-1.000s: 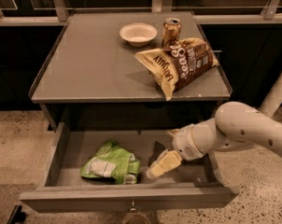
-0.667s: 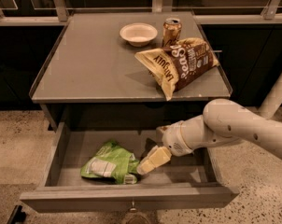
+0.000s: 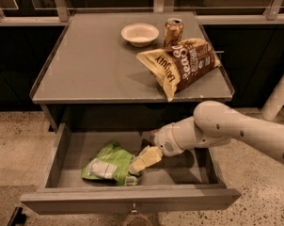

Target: Pick green rice chip bag from top drawer and place on counter

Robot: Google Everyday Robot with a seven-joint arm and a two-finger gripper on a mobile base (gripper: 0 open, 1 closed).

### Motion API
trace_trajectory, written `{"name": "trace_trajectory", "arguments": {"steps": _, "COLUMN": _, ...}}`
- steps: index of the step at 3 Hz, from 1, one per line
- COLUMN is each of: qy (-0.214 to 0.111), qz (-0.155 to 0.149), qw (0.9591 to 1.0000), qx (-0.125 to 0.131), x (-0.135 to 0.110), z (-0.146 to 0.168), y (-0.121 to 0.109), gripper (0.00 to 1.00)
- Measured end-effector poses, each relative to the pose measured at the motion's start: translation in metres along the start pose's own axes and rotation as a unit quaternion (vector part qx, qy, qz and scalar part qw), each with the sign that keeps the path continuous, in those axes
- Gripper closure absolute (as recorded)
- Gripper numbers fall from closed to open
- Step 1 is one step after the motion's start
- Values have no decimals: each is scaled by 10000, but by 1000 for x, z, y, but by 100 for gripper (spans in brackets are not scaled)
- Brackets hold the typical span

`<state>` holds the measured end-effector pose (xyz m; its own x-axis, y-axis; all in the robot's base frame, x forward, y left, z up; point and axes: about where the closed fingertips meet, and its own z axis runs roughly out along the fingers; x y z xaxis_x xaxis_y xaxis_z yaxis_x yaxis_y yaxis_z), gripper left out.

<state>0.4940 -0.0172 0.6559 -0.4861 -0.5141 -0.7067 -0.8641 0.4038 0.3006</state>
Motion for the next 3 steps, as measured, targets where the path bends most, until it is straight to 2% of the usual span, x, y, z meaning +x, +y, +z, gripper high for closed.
{"name": "trace_trajectory", "arguments": {"steps": 1, "qy": -25, "qz": 182, "qw": 9994, "qx": -277, "x": -1, "z": 13, "y": 3, "gripper": 0}}
{"name": "trace_trajectory", "arguments": {"steps": 3, "qy": 24, "qz": 274, "qw": 9968, "qx": -755, "x": -2, "z": 31, "y": 18, "gripper": 0}}
